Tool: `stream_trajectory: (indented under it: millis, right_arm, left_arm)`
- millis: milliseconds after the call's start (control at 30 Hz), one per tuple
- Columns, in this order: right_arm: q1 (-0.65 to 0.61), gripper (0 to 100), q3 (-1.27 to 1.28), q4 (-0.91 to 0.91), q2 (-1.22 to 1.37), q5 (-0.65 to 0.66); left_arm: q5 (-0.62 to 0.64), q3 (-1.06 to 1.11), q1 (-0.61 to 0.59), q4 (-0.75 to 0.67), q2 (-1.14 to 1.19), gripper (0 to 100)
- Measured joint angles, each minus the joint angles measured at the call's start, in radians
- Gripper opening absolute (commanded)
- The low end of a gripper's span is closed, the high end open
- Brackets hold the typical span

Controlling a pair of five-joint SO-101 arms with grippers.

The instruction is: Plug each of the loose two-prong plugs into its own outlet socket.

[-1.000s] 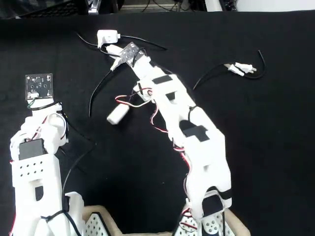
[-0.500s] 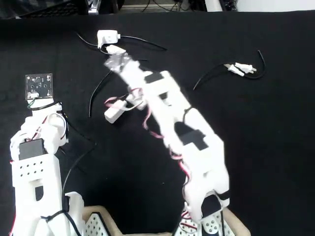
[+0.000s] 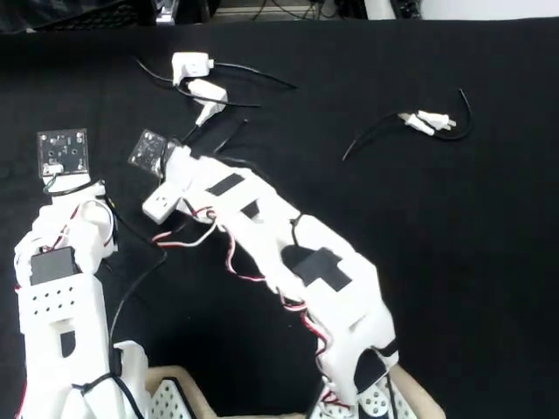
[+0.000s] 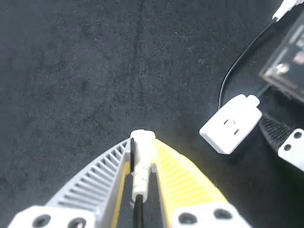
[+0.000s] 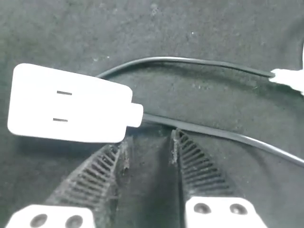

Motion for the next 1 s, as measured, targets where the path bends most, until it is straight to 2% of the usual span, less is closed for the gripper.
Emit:
stream_trajectory:
  millis: [133, 367, 533, 733, 833, 1000]
  right_arm:
    - [-0.005, 14.1, 0.002, 0.000, -0.071, -0.017]
    - [-0.015, 14.1, 0.002, 0.000, -0.195, -0.167]
    - [-0.084, 14.5, 0.014, -0.037, -0.189, -0.176]
    - [-0.129, 14.5, -0.038, -0.089, -0.044, -0.233]
    - [-0.127, 14.5, -0.143, 0.000, 0.043, -0.249]
    - [-0.127, 14.2, -0.295, 0.276, 0.089, -0.249]
  left_arm:
    - [0.000, 0.000, -0.017, 0.000, 0.000, 3]
    - [0.038, 0.000, -0.095, -0.041, 0.000, 3]
    - [0.046, 0.000, -0.137, -0.052, 0.000, 3]
    - [0.048, 0.000, -0.180, -0.052, 0.000, 3]
    - [0.048, 0.000, -0.199, -0.052, 0.000, 3]
    - [0.048, 0.035, -0.210, -0.104, 0.000, 3]
